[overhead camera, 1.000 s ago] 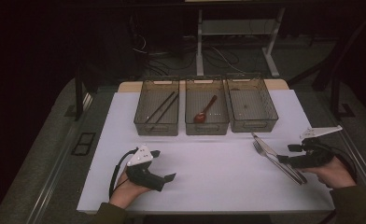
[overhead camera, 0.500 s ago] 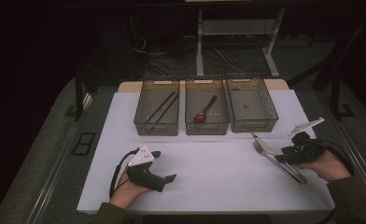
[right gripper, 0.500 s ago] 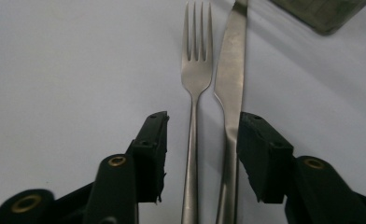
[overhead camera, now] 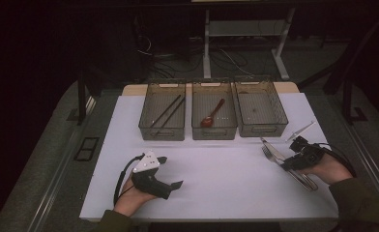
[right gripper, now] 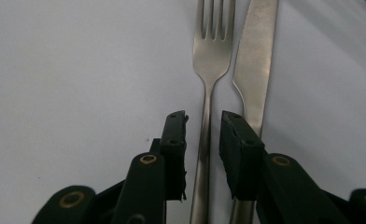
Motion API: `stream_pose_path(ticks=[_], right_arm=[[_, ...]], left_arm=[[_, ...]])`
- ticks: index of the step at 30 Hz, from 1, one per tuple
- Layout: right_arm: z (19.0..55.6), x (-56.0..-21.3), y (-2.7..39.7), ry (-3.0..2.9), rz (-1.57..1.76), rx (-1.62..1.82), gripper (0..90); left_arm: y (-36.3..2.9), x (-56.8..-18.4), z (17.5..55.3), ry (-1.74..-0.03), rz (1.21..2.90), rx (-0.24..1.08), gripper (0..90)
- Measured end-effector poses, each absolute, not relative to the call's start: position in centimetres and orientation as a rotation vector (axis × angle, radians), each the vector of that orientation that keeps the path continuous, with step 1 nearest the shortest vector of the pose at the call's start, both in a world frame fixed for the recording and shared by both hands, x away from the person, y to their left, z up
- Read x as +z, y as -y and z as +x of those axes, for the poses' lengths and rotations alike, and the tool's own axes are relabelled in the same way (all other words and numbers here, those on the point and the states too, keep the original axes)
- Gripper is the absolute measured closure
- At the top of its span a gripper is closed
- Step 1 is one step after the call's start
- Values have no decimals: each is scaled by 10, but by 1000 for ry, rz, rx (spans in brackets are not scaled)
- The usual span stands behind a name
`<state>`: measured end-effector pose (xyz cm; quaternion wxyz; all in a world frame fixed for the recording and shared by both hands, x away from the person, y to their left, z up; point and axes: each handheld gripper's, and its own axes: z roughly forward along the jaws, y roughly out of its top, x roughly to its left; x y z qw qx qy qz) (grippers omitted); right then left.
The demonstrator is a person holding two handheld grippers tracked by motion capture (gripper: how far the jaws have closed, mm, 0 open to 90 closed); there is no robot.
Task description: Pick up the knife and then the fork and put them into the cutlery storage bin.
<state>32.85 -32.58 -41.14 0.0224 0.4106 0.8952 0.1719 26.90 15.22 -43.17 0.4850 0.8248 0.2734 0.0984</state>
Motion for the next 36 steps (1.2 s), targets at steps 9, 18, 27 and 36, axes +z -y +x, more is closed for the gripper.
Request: stream_pose_path(ticks=[9, 18, 27, 36], right_arm=[[334, -417, 316, -2805, 1256, 412, 753], [337, -422, 308, -2819, 1220, 321, 772], [340, -422, 306, -2826, 1219, 288, 830], [338, -420, 311, -2818, 1256, 340, 843]], left_arm=[[-152, -432, 269, -661, 2015, 236, 0], [-152, -432, 269, -660, 2018, 236, 0], [-151, -432, 269, -661, 2020, 234, 0], [-151, -433, 269, -660, 2019, 229, 0]])
